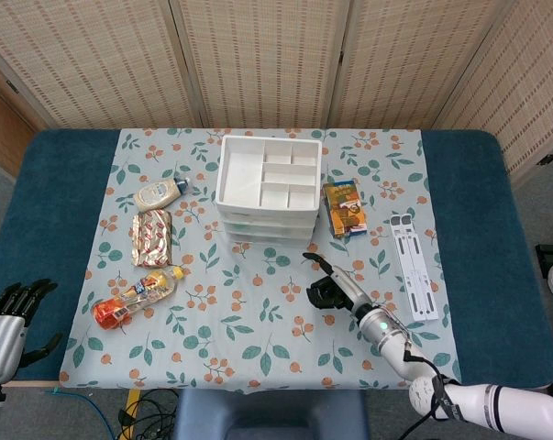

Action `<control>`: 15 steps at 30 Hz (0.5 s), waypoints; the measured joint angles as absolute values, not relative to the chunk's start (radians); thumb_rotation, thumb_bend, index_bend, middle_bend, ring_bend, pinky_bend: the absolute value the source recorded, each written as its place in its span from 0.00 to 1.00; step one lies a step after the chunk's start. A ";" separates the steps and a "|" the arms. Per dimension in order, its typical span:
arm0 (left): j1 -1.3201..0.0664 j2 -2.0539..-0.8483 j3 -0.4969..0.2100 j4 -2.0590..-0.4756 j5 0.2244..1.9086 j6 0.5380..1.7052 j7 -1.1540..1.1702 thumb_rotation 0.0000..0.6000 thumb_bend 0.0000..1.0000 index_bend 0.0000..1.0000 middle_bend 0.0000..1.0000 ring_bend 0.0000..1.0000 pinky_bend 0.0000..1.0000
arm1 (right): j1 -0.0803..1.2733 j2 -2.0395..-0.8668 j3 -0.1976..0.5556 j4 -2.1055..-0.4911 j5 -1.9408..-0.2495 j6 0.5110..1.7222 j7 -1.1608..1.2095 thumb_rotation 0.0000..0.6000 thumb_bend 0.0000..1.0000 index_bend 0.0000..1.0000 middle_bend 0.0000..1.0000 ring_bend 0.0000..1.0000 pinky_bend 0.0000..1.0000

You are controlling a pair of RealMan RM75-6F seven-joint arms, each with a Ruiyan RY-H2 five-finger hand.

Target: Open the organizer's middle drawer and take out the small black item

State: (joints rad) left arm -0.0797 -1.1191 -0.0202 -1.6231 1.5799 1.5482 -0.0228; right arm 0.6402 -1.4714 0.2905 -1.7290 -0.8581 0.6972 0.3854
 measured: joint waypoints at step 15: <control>-0.075 -1.110 -0.023 -1.616 1.567 1.545 -0.039 1.00 0.22 0.18 0.18 0.19 0.12 | 0.749 -1.651 0.337 -1.553 -0.766 0.722 0.330 1.00 0.58 0.00 0.81 0.91 1.00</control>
